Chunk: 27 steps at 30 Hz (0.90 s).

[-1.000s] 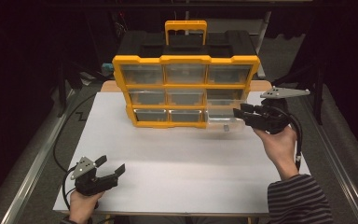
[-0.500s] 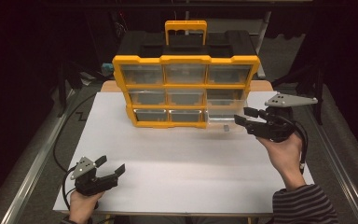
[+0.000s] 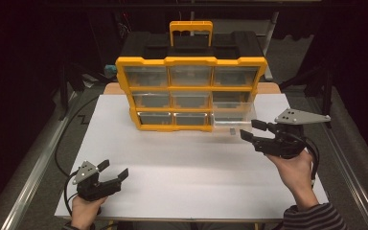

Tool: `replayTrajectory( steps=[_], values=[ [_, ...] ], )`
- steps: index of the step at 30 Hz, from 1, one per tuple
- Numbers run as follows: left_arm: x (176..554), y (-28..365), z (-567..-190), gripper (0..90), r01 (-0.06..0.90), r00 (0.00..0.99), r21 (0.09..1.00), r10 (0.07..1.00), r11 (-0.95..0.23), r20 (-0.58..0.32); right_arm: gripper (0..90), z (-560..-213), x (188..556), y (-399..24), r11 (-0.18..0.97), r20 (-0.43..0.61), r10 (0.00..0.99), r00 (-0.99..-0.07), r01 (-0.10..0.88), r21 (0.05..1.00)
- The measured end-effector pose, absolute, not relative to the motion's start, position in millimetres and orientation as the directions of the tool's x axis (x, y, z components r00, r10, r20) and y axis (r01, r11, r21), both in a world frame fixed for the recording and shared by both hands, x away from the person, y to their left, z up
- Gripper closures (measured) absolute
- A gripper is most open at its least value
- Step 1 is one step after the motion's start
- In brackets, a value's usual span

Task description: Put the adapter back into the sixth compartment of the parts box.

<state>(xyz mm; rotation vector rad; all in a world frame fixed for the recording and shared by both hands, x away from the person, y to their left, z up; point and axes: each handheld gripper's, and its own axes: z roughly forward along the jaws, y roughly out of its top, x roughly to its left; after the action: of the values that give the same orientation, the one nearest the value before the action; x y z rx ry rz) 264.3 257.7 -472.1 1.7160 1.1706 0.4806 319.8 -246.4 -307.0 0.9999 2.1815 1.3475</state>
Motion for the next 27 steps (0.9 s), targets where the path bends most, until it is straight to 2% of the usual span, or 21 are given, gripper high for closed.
replayTrajectory(
  steps=[13,27],
  values=[
    [265,257,-472,16.3,0.487,0.462,0.870,0.867,-0.072,-0.186,38.4,-332,306,-251,0.290,0.033,0.739,-0.673,0.361,0.886],
    [265,257,-472,16.3,0.488,0.462,0.870,0.867,-0.074,-0.185,36.2,-362,302,-253,0.288,0.031,0.750,-0.660,0.369,0.884]
  ],
)
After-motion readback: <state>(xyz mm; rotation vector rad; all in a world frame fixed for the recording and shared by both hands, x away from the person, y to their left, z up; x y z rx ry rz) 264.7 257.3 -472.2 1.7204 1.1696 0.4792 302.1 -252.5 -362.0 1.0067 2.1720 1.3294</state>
